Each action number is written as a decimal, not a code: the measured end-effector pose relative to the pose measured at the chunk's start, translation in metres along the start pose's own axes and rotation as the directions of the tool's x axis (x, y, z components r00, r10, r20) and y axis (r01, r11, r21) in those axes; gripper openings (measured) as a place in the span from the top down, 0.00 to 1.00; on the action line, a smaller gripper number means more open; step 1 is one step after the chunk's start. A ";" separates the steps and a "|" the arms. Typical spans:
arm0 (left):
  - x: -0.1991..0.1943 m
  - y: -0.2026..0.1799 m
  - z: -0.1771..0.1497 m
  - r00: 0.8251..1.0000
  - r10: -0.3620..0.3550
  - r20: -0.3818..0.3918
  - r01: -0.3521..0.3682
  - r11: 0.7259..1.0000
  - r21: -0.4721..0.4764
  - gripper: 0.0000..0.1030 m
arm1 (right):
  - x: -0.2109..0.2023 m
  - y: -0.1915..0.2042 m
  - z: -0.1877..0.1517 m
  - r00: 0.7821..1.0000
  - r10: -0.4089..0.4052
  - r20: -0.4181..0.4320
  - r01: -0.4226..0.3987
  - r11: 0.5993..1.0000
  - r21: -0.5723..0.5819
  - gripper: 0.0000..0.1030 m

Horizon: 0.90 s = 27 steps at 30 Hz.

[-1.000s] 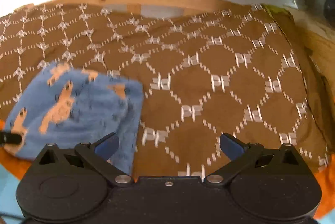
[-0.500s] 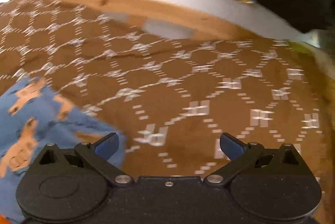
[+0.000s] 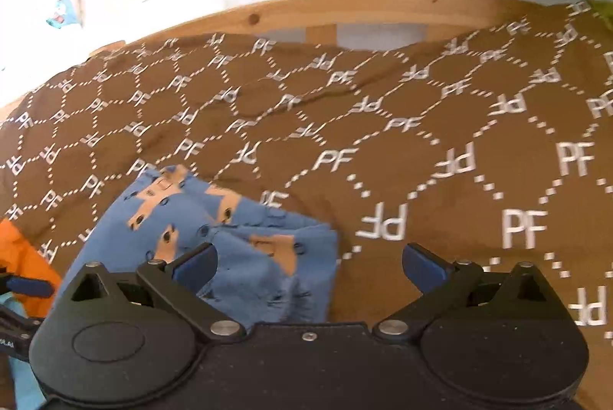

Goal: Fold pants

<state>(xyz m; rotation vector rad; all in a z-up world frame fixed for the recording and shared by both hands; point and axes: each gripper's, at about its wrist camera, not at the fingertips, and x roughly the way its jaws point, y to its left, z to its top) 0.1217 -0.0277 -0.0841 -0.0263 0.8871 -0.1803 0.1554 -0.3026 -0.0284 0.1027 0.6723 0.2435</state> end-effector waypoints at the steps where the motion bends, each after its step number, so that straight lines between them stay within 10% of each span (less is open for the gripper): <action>1: 0.000 0.000 0.000 1.000 -0.001 -0.002 0.001 1.000 0.000 0.00 | 0.002 0.000 0.000 1.000 0.007 -0.012 -0.007 1.000 -0.003 0.01; 15: -0.005 0.010 0.009 0.982 -0.176 0.066 0.180 0.983 -0.047 0.00 | 0.022 -0.035 -0.011 0.992 0.123 -0.003 -0.113 0.923 0.368 0.02; 27: -0.004 0.016 0.010 0.965 -0.260 0.042 0.264 0.957 -0.120 0.17 | 0.028 -0.021 -0.013 0.997 0.072 -0.028 -0.061 0.954 0.294 0.48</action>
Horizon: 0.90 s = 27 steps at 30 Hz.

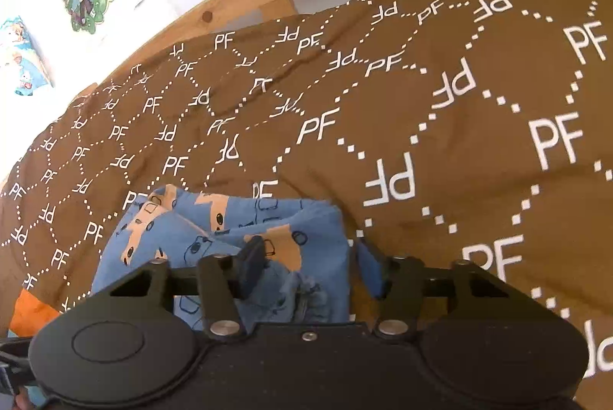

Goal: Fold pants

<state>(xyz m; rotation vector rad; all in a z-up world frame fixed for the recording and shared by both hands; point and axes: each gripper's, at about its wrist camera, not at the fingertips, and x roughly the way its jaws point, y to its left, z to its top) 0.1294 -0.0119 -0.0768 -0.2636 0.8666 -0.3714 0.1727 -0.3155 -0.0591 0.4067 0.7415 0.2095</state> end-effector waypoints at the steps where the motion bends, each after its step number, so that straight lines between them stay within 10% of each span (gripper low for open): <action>1: 0.001 -0.001 -0.001 1.000 0.001 -0.004 -0.001 1.000 0.003 0.19 | 0.001 0.000 -0.001 1.000 0.001 0.003 -0.001 1.000 0.010 0.50; 13: 0.001 -0.005 -0.003 1.000 0.003 -0.026 -0.002 1.000 0.022 0.36 | 0.004 0.011 -0.004 0.996 -0.087 -0.001 0.087 0.995 -0.051 0.79; 27: 0.003 -0.009 -0.003 0.997 0.067 -0.039 -0.065 0.996 0.058 0.58 | -0.008 0.024 -0.018 0.990 -0.122 0.065 0.125 0.990 -0.059 0.86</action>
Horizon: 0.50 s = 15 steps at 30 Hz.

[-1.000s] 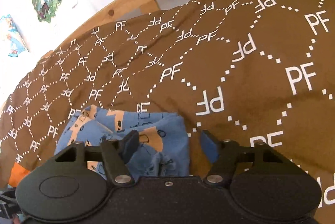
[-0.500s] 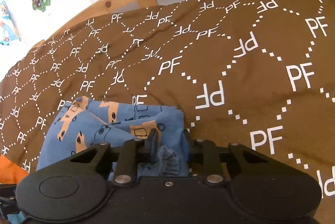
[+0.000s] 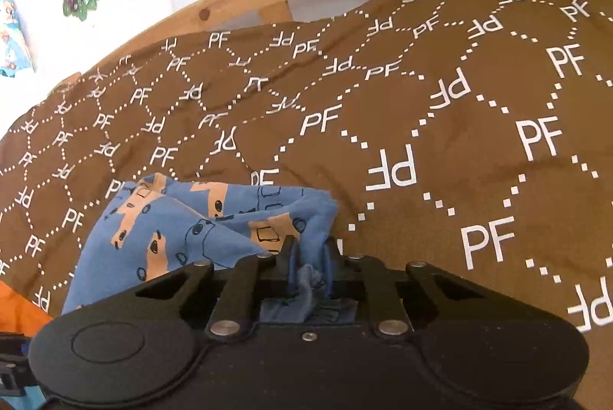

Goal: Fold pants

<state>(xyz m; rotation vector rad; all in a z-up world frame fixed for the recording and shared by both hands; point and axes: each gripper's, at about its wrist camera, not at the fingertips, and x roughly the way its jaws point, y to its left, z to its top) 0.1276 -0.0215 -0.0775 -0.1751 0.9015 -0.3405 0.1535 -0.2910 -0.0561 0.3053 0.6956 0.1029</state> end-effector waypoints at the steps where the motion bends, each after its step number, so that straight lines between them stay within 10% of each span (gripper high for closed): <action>1: 0.000 -0.001 0.000 1.000 0.005 0.001 -0.005 1.000 0.007 0.60 | -0.002 0.001 0.000 1.000 -0.001 0.006 0.001 1.000 -0.004 0.87; 15: -0.008 -0.006 -0.001 1.000 0.015 0.028 -0.016 0.999 0.038 0.80 | -0.041 0.031 -0.007 0.991 -0.018 0.135 0.030 0.996 -0.088 0.94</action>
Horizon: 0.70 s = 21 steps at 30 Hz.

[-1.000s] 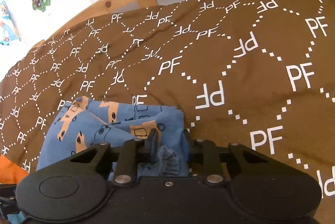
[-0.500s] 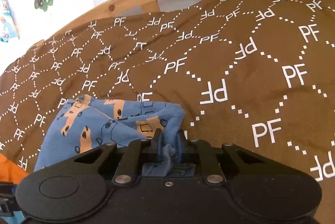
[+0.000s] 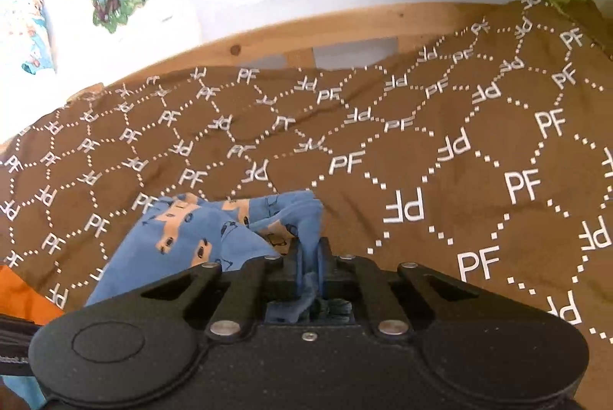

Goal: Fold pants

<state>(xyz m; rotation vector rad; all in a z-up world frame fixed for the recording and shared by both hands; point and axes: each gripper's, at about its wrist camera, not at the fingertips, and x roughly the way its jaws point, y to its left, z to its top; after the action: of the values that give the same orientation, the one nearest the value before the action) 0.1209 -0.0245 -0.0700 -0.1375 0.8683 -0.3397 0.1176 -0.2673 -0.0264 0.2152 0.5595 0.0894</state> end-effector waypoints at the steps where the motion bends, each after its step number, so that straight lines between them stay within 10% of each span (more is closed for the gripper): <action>1: -0.001 -0.001 0.000 1.000 0.001 0.003 -0.001 1.000 0.002 0.81 | -0.002 0.002 0.001 1.000 0.000 0.007 0.000 1.000 -0.005 0.94; 21: -0.011 -0.008 0.002 1.000 0.004 0.024 -0.004 1.000 0.019 0.82 | -0.015 0.012 -0.005 1.000 -0.011 0.027 0.013 0.997 -0.070 0.94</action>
<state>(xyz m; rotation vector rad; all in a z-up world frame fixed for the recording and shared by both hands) 0.1143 -0.0282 -0.0585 -0.1222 0.8414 -0.3420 0.1021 -0.2565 -0.0203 0.1446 0.5300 0.0947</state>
